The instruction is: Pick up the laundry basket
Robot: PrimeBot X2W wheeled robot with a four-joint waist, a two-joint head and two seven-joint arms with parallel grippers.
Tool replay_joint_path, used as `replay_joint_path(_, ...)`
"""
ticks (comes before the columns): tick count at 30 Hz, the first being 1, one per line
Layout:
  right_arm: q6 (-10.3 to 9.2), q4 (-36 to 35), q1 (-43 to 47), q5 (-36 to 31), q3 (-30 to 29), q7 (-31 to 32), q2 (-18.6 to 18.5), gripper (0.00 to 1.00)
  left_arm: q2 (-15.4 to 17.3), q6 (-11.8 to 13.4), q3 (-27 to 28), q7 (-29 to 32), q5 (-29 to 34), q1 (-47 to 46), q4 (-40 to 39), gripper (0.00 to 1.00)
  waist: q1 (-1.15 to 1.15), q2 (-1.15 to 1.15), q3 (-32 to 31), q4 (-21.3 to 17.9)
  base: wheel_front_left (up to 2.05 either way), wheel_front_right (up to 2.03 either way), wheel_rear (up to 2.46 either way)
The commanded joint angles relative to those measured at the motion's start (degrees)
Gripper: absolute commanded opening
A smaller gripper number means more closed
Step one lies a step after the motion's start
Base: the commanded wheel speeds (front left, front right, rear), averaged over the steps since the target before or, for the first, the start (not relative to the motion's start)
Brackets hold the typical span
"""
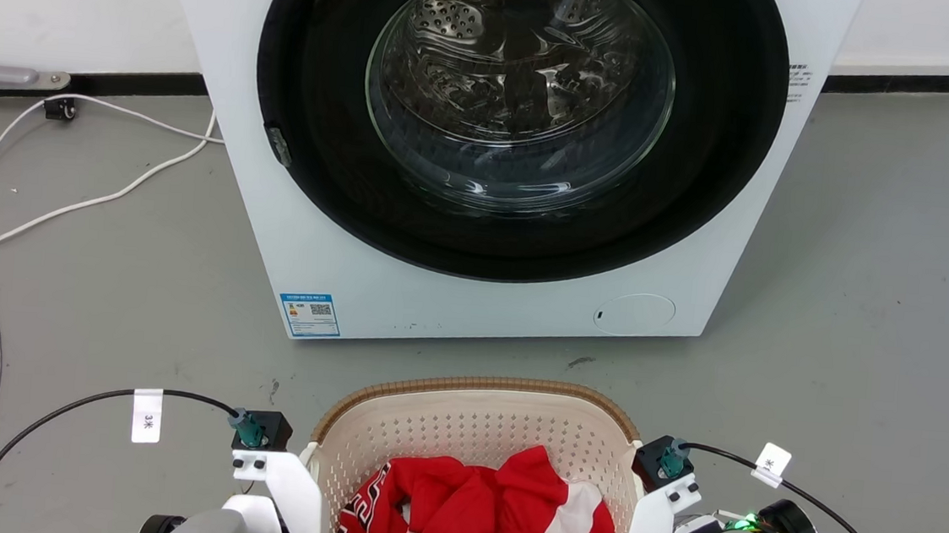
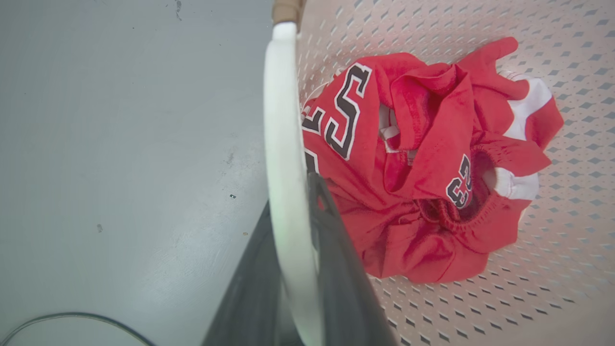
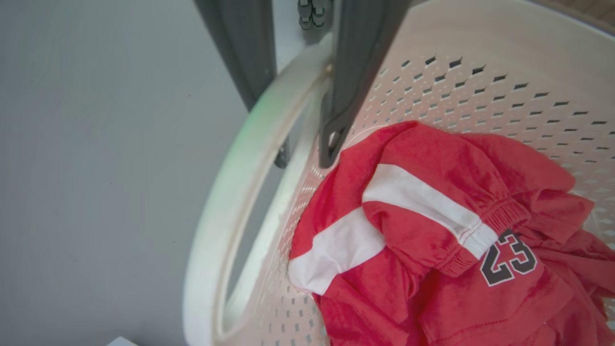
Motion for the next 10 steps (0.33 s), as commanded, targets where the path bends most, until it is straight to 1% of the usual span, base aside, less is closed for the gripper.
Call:
replay_joint_path(1,0.67,-0.28,-0.55,-0.11,0.39,0.18,-0.02,0.0,0.1,-0.27,-0.19,-0.63,-0.15,-0.46,-0.23,0.0,0.0,0.0,-0.02,-0.04,0.0,0.0,0.0)
replay_joint_path(10,0.67,-0.28,-0.38,-0.01,0.51,0.01,-0.17,0.0,0.07,-0.27,-0.84,-0.82,-0.91,-0.42,-0.13,0.0,0.0,0.0,-0.12,-0.06,0.0,0.0,0.0)
